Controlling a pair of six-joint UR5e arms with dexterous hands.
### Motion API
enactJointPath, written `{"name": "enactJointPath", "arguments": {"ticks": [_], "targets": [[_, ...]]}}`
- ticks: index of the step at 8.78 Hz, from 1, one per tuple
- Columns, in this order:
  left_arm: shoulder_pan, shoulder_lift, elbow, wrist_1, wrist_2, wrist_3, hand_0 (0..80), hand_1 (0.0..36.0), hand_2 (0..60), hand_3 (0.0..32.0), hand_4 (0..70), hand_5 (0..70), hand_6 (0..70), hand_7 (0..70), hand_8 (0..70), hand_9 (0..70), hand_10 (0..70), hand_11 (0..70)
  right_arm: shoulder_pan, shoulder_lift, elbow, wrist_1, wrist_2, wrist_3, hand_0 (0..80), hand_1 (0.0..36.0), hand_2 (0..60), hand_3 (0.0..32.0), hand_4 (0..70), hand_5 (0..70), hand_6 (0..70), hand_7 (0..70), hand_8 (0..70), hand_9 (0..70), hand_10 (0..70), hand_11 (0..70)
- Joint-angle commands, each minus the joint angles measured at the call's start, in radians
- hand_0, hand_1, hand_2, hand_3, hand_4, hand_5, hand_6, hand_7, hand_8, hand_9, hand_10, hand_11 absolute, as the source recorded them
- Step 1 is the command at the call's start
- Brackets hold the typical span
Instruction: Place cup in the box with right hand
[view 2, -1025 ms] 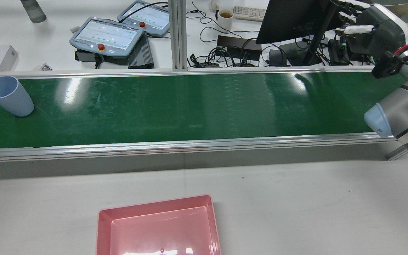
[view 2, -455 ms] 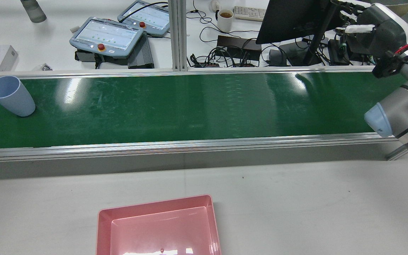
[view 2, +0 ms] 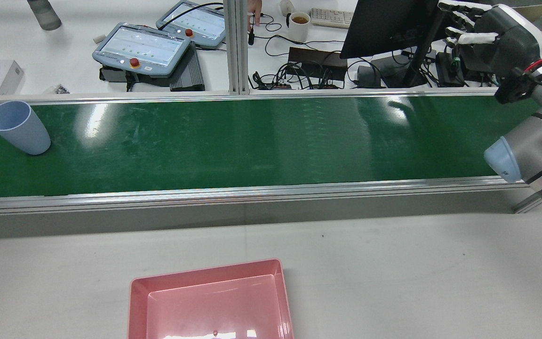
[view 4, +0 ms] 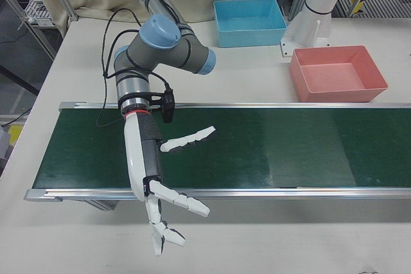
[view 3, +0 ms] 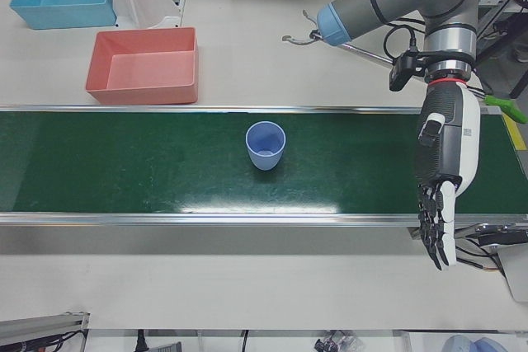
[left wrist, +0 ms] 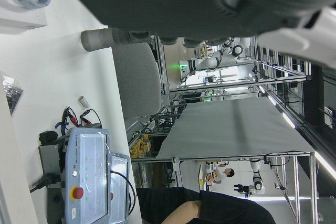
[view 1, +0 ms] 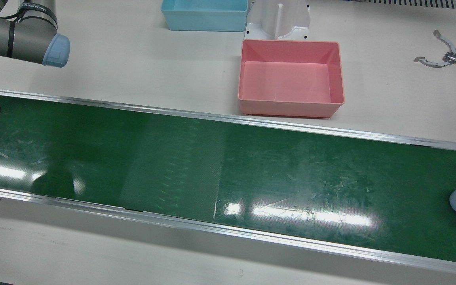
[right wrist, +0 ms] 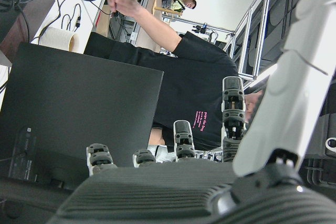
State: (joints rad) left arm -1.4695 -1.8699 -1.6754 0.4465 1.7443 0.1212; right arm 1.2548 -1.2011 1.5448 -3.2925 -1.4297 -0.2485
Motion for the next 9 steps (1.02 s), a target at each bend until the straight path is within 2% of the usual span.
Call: {"name": "enactJointPath", "arguments": {"ticks": [1, 3, 8, 9], "targets": [[0.000, 0.000, -0.001, 0.001, 0.000, 0.000, 0.0, 0.0, 0.0, 0.0, 0.0, 0.0, 0.0, 0.0, 0.0, 0.0, 0.0, 0.0, 0.000, 0.000, 0.000, 0.001, 0.000, -0.002, 52.7, 8.6, 0.0, 13.8, 23.3, 4.3, 4.7, 30.2, 0.0, 5.0, 3.8, 7.1], [0.000, 0.000, 0.000, 0.001, 0.000, 0.000, 0.0, 0.0, 0.0, 0.0, 0.0, 0.0, 0.0, 0.0, 0.0, 0.0, 0.0, 0.0, 0.000, 0.000, 0.000, 0.001, 0.000, -0.002, 52.7, 8.6, 0.0, 13.2, 23.2, 4.3, 5.0, 31.3, 0.0, 5.3, 3.9, 7.2], [0.000, 0.000, -0.001, 0.001, 0.001, 0.000, 0.0, 0.0, 0.0, 0.0, 0.0, 0.0, 0.0, 0.0, 0.0, 0.0, 0.0, 0.0, 0.000, 0.000, 0.000, 0.001, 0.000, -0.002, 52.6, 8.3, 0.0, 8.6, 24.1, 4.3, 6.6, 37.9, 0.3, 7.0, 3.8, 7.0], [0.000, 0.000, -0.001, 0.000, 0.001, 0.000, 0.0, 0.0, 0.0, 0.0, 0.0, 0.0, 0.0, 0.0, 0.0, 0.0, 0.0, 0.0, 0.000, 0.000, 0.000, 0.001, 0.000, -0.002, 52.6, 8.2, 0.0, 8.8, 24.1, 4.3, 6.6, 37.9, 0.3, 6.8, 3.9, 7.1]]}}
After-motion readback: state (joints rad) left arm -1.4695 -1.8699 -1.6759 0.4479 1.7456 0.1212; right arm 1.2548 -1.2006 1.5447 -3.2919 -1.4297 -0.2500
